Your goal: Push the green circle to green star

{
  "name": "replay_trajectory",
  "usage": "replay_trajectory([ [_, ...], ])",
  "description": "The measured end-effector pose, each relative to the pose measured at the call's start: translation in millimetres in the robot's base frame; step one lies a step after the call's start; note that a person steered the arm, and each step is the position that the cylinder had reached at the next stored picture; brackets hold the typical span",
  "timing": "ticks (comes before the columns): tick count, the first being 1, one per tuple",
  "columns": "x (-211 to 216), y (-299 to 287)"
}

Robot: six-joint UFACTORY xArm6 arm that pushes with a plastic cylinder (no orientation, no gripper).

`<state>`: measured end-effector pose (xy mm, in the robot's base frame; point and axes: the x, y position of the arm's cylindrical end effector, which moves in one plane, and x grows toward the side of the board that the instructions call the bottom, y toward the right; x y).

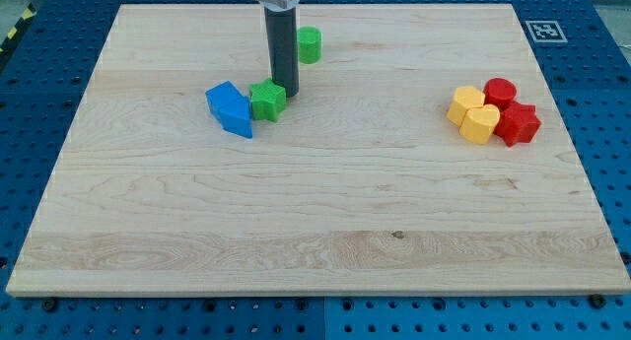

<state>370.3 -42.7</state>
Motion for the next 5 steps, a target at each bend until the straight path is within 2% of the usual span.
replay_trajectory([
  [1, -27, 4],
  [2, -74, -18],
  [3, -147, -28],
  [4, -156, 26],
  [5, -110, 46],
])
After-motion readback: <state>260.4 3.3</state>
